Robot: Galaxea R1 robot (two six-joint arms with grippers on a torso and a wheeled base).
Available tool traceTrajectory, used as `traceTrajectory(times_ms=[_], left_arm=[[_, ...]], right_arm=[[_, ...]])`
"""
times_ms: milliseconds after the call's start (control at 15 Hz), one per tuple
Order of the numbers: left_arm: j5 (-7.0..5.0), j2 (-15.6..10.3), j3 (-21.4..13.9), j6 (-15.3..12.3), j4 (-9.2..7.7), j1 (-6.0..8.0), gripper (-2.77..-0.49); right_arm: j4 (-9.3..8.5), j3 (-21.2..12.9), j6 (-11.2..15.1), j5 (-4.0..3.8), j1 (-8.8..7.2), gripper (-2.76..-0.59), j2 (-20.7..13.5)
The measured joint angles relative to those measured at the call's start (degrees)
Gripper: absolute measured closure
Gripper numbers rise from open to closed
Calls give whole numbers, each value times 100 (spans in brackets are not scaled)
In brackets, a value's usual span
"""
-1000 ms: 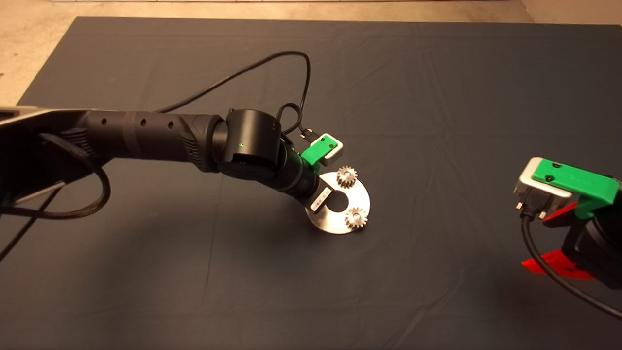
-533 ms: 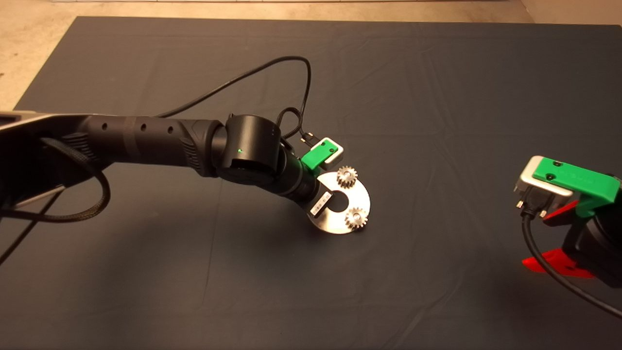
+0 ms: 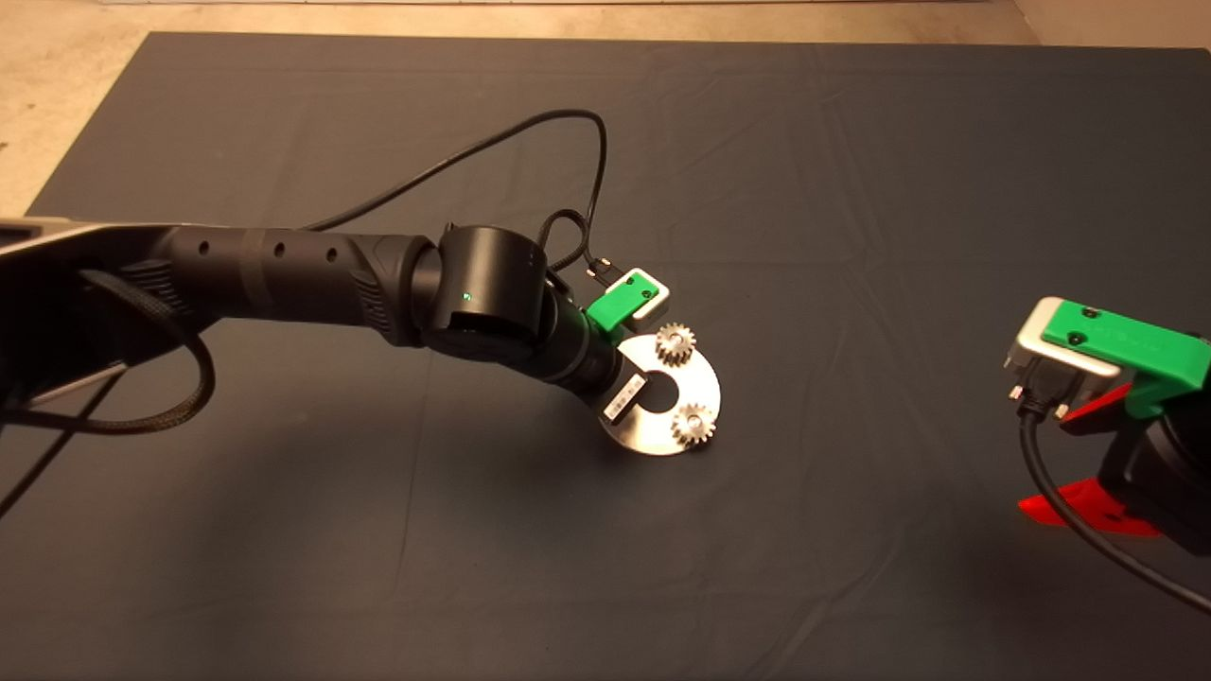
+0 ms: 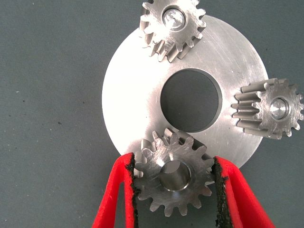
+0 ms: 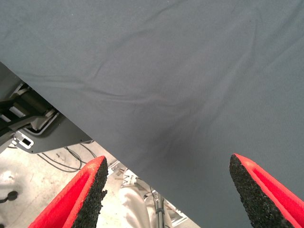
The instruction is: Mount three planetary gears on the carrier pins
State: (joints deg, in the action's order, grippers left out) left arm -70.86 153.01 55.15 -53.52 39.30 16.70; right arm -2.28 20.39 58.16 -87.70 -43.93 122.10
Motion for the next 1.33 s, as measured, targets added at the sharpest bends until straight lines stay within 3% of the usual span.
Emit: traceTrajectory(times_ms=[600, 800, 1333], left_arm=[[-16, -39, -2, 29, 56, -2, -69], [-134, -68, -17, 32, 82, -4, -69], [-165, -81, -85, 33, 80, -4, -69]], right_arm=[[-42, 0, 2, 0, -116, -189, -2], [-59, 0, 2, 0, -118, -189, -2], [-74, 0, 5, 0, -134, -189, -2]])
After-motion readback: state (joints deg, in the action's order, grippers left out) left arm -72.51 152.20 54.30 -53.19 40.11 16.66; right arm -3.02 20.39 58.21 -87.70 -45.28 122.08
